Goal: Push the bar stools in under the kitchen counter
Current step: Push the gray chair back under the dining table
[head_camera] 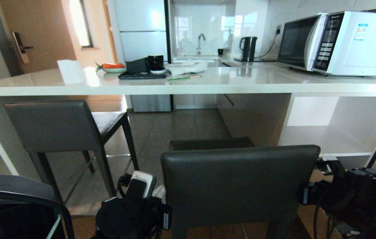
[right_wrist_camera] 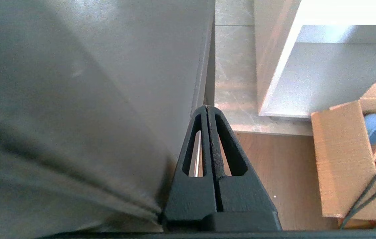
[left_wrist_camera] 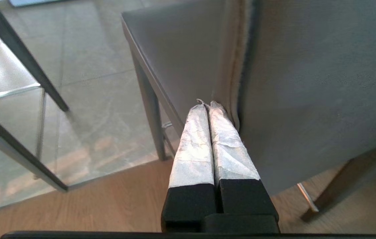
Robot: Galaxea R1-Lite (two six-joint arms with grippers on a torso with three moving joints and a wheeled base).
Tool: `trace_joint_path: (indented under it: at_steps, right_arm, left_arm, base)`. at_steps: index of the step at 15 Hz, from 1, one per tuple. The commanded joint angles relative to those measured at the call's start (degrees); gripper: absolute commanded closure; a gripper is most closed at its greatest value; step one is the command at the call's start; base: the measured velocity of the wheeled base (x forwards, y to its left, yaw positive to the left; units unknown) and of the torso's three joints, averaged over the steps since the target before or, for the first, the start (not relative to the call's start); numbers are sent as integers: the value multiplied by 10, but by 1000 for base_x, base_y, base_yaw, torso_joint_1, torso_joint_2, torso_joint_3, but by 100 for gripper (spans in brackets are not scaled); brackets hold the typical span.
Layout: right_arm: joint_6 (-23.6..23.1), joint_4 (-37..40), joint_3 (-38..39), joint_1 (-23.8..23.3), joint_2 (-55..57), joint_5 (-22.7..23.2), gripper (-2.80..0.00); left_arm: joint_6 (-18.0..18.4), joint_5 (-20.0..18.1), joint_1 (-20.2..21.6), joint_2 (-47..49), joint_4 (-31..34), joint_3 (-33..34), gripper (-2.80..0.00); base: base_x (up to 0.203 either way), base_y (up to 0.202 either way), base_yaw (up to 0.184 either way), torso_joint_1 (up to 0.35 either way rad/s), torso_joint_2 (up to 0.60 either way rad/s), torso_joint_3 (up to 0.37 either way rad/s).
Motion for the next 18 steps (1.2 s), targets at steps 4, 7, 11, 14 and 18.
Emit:
trace_joint_path:
  at_steps: [4, 7, 11, 14, 18]
  right_arm:
    - [-1, -5, 4, 28, -4, 2, 0]
    - [3, -5, 20, 73, 0, 2, 0]
    - [30, -5, -20, 79, 25, -1, 0]
    - [28, -5, -80, 78, 44, -23, 0]
    - [27, -5, -109, 92, 80, -27, 0]
  left_arm:
    - [2, -1, 23, 42, -8, -49, 0]
    - [11, -11, 74, 85, -8, -68, 0]
    - [24, -22, 94, 101, -8, -101, 0]
    - [24, -22, 94, 92, -8, -111, 0]
    - [23, -21, 87, 78, -8, -103, 0]
  base:
    - [0, 0, 0, 0, 0, 0]
    - [0, 0, 0, 0, 0, 0]
    - [0, 0, 0, 0, 0, 0]
    - [0, 0, 0, 0, 0, 0]
    - [0, 0, 0, 0, 0, 0]
